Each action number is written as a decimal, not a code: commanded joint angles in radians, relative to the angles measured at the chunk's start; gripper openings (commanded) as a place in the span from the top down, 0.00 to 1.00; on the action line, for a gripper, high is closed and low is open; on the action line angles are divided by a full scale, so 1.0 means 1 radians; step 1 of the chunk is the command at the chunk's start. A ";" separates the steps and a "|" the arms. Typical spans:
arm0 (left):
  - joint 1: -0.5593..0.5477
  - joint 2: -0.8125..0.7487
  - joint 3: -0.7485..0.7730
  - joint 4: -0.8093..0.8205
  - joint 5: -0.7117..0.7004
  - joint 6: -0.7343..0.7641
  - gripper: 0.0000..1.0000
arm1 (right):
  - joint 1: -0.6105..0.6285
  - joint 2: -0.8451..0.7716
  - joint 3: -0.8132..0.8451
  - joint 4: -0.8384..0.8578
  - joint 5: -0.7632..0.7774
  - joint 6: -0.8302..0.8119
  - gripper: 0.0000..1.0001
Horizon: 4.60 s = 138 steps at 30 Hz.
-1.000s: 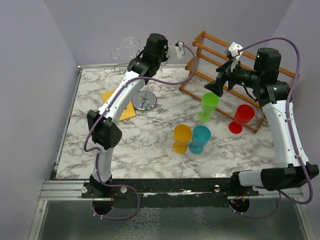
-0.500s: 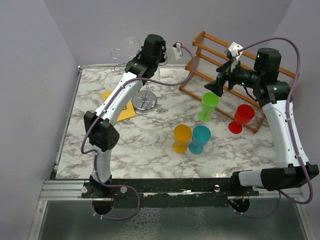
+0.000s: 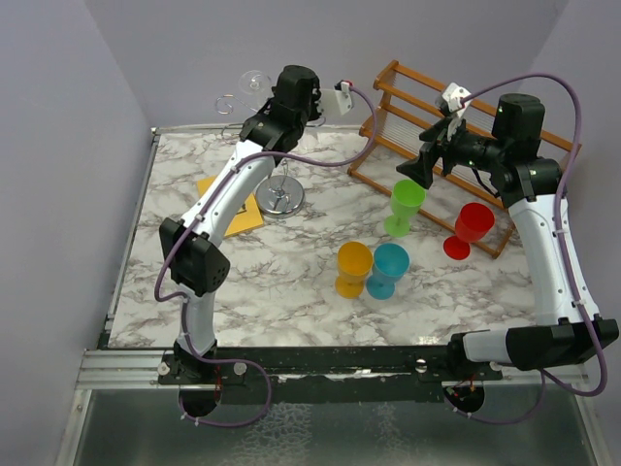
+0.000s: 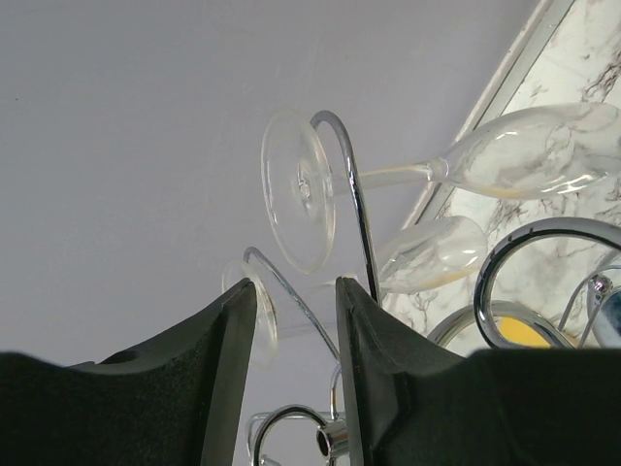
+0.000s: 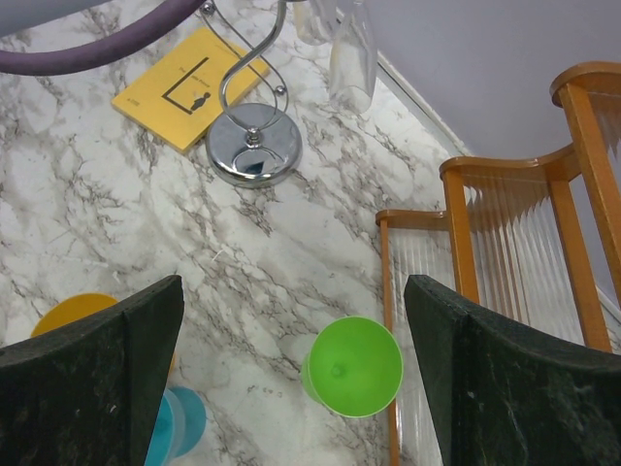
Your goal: Place the wine glass upside down on the wine glass rack
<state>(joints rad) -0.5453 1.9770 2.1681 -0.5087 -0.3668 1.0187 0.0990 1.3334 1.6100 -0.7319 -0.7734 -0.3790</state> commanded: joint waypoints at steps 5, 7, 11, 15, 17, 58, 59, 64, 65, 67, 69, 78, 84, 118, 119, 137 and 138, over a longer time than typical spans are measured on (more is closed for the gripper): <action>-0.014 -0.094 -0.019 -0.026 0.040 -0.019 0.56 | 0.002 -0.019 -0.012 0.035 0.016 -0.012 0.05; -0.015 -0.100 -0.021 -0.030 0.040 -0.019 0.55 | 0.002 -0.019 -0.012 0.037 0.017 -0.013 0.05; -0.016 -0.113 -0.022 -0.041 0.041 -0.019 0.54 | 0.002 -0.020 -0.015 0.038 0.019 -0.014 0.05; -0.019 -0.134 -0.021 -0.072 0.061 -0.033 0.52 | 0.002 -0.022 -0.018 0.040 0.026 -0.014 0.05; -0.019 -0.150 -0.018 -0.095 0.089 -0.054 0.51 | 0.002 -0.022 -0.020 0.041 0.035 -0.016 0.05; -0.021 -0.441 -0.179 -0.298 0.580 -0.521 0.01 | 0.113 0.258 -0.175 -0.021 0.723 -0.073 0.42; -0.021 -0.441 -0.180 -0.298 0.580 -0.520 0.01 | 0.113 0.266 -0.172 -0.022 0.723 -0.070 0.44; -0.021 -0.441 -0.183 -0.297 0.582 -0.520 0.01 | 0.113 0.289 -0.160 -0.025 0.726 -0.058 0.53; -0.021 -0.440 -0.183 -0.297 0.583 -0.520 0.01 | 0.113 0.293 -0.159 -0.025 0.726 -0.058 0.55; -0.021 -0.439 -0.182 -0.297 0.584 -0.520 0.01 | 0.113 0.302 -0.157 -0.024 0.724 -0.057 0.58; -0.021 -0.437 -0.183 -0.298 0.586 -0.520 0.01 | 0.113 0.309 -0.156 -0.024 0.722 -0.057 0.61; -0.021 -0.422 -0.183 -0.301 0.574 -0.511 0.01 | 0.113 0.317 -0.142 -0.005 0.698 -0.056 0.86; -0.021 -0.416 -0.182 -0.303 0.561 -0.512 0.01 | 0.113 0.299 -0.076 -0.003 0.610 -0.085 0.98; -0.019 -0.375 -0.045 -0.062 0.552 -0.968 0.02 | 0.112 0.106 0.324 0.039 0.382 0.034 0.98; -0.019 -0.377 -0.048 -0.058 0.546 -0.972 0.02 | 0.113 0.100 0.328 0.036 0.378 0.043 0.98; -0.018 -0.462 -0.194 0.060 0.671 -1.224 0.07 | 0.113 -0.096 0.183 0.148 0.315 0.194 0.98; -0.018 -0.460 -0.183 0.053 0.676 -1.244 0.07 | 0.113 -0.103 0.181 0.152 0.308 0.199 0.98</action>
<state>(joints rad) -0.5606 1.5574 1.9278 -0.4885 0.2546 -0.1234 0.2142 1.2659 1.8095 -0.6373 -0.4259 -0.2134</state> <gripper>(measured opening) 0.941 0.026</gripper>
